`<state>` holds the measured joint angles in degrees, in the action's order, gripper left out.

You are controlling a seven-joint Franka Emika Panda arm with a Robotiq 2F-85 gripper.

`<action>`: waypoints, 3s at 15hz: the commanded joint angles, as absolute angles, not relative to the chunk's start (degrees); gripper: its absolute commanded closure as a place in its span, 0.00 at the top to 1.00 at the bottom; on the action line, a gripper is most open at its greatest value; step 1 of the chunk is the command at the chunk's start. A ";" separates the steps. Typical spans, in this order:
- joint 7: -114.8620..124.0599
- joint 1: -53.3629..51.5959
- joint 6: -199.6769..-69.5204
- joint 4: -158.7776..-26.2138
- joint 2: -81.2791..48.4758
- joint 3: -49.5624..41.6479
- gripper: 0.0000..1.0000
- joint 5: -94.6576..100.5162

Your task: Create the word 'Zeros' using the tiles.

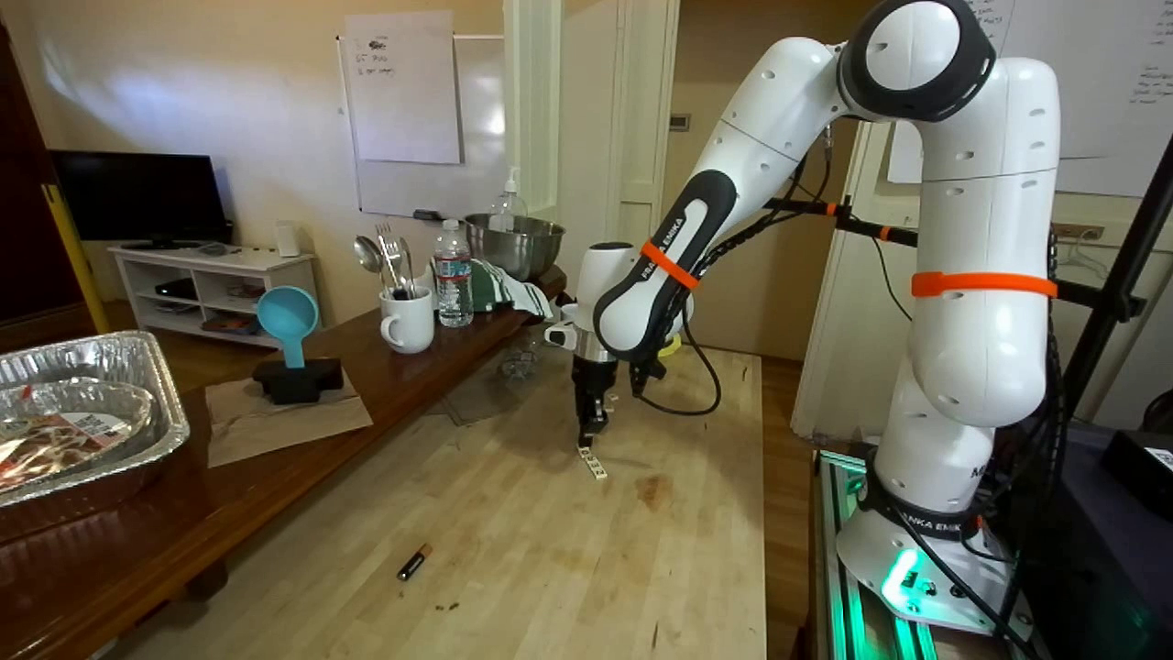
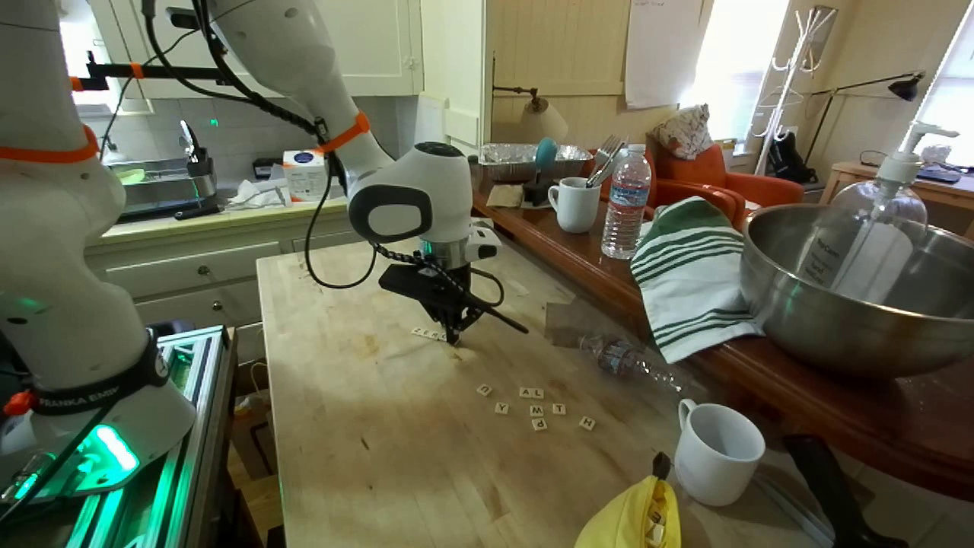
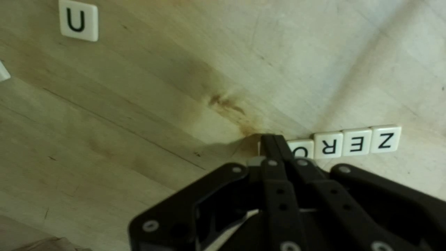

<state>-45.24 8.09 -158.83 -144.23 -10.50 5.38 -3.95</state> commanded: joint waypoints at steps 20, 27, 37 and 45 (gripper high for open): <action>-46.69 8.09 -158.38 -144.88 -10.11 6.36 0.00 -9.15; -47.15 8.08 -158.01 -145.23 -8.99 6.14 0.00 -8.60; -52.95 7.98 -153.16 -146.59 -4.57 6.18 0.00 -10.50; -56.59 5.16 -148.41 -150.65 2.91 3.06 0.70 -11.47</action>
<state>-54.50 7.17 -150.34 -147.79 -1.33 4.93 -9.97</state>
